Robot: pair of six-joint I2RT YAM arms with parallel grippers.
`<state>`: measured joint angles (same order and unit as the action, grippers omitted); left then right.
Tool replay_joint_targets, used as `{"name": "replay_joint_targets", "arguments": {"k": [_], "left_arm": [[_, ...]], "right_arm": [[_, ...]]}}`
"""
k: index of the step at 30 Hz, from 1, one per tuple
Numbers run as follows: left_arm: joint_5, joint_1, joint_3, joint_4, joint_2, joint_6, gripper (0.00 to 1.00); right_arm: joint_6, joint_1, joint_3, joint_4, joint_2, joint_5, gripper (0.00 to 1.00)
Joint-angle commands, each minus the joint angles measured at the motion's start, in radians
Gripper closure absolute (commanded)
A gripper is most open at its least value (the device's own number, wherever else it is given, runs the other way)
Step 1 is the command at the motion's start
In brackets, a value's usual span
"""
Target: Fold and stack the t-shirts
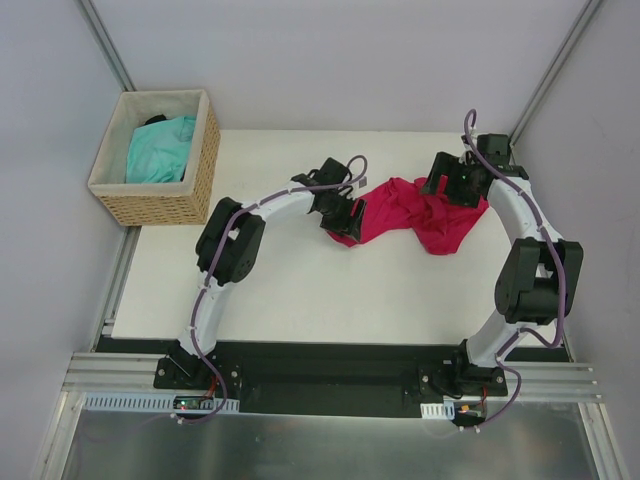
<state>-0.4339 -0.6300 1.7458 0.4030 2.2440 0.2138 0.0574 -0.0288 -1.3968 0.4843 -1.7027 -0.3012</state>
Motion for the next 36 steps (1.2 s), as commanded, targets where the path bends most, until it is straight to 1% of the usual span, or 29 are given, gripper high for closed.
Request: {"name": "replay_joint_targets", "arguments": {"k": [1,3,4,5,6,7,8,9,10,11,15,18,19,20,21,22,23,24,25,27,29,31,33,34,35,36], "left_arm": [[0.166,-0.013,0.02,0.155,0.025,-0.04,0.39],[0.248,-0.013,0.056,0.218,0.054,-0.048,0.41],[0.286,-0.013,0.058,0.243,0.06,-0.053,0.42],[0.37,-0.013,0.054,0.269,0.072,-0.056,0.45],[0.401,-0.013,0.037,0.276,0.077,-0.063,0.46],[0.429,-0.013,0.029,0.278,0.088,-0.067,0.49],[0.451,-0.013,0.02,0.292,0.092,-0.068,0.55],[0.458,-0.005,0.014,0.283,0.086,-0.059,0.64],[0.463,-0.004,0.014,0.284,0.086,-0.053,0.76],[0.468,-0.002,0.018,0.283,0.089,-0.048,1.0],[0.439,0.004,0.038,0.303,0.065,-0.041,1.0],[0.435,0.029,0.008,0.322,-0.045,0.021,1.0],[0.446,0.048,-0.002,0.329,-0.119,0.038,1.0],[0.472,0.058,-0.006,0.342,-0.156,0.073,1.0],[0.522,0.065,0.007,0.393,-0.187,0.096,1.0],[0.635,0.088,0.027,0.44,-0.233,0.128,1.0],[0.685,0.101,0.053,0.486,-0.245,0.197,1.0],[0.711,0.116,0.105,0.523,-0.257,0.223,1.0],[0.757,0.128,0.125,0.593,-0.277,0.252,1.0],[0.774,0.154,0.158,0.629,-0.294,0.292,1.0],[0.834,0.158,0.162,0.672,-0.302,0.311,1.0],[0.844,0.162,0.161,0.697,-0.299,0.312,1.0],[0.811,0.164,0.167,0.711,-0.304,0.294,1.0],[0.793,0.164,0.176,0.711,-0.319,0.285,1.0],[0.773,0.164,0.187,0.708,-0.326,0.273,0.95],[0.747,0.164,0.22,0.703,-0.339,0.265,0.89]], "right_arm": [[0.001,0.006,-0.047,0.027,0.058,0.004,0.04],[-0.001,0.007,-0.059,0.027,0.066,0.008,0.04],[-0.004,0.009,-0.064,0.03,0.071,0.011,0.04],[-0.007,0.009,-0.07,0.031,0.072,0.016,0.04],[-0.007,0.009,-0.076,0.034,0.072,0.016,0.04],[-0.007,0.01,-0.088,0.042,0.075,0.014,0.04],[-0.004,0.012,-0.094,0.045,0.08,0.013,0.04],[0.001,0.012,-0.099,0.051,0.083,0.013,0.04],[0.01,0.012,-0.106,0.062,0.087,0.014,0.04],[0.015,0.012,-0.107,0.065,0.098,0.014,0.04],[0.015,0.013,-0.107,0.071,0.113,0.011,0.04],[0.001,0.017,-0.105,0.069,0.11,-0.004,0.04],[-0.002,0.021,-0.103,0.066,0.109,-0.009,0.04],[-0.005,0.023,-0.102,0.066,0.107,-0.012,0.04],[-0.007,0.027,-0.103,0.066,0.1,-0.015,0.04],[-0.007,0.027,-0.105,0.065,0.094,-0.021,0.04],[-0.007,0.027,-0.108,0.065,0.089,-0.022,0.04],[-0.008,0.047,-0.111,0.065,0.084,-0.027,0.04],[-0.01,0.056,-0.116,0.066,0.072,-0.032,0.04],[-0.016,0.069,-0.131,0.065,0.063,-0.042,0.04],[-0.018,0.084,-0.146,0.062,0.04,-0.052,0.04],[-0.022,0.093,-0.174,0.063,0.025,-0.07,0.04],[-0.031,0.099,-0.197,0.091,-0.011,-0.096,0.04],[-0.036,0.099,-0.233,0.111,-0.027,-0.104,0.04],[-0.044,0.102,-0.252,0.135,-0.069,-0.104,0.04],[-0.048,0.105,-0.277,0.198,-0.087,-0.066,0.03]]}}
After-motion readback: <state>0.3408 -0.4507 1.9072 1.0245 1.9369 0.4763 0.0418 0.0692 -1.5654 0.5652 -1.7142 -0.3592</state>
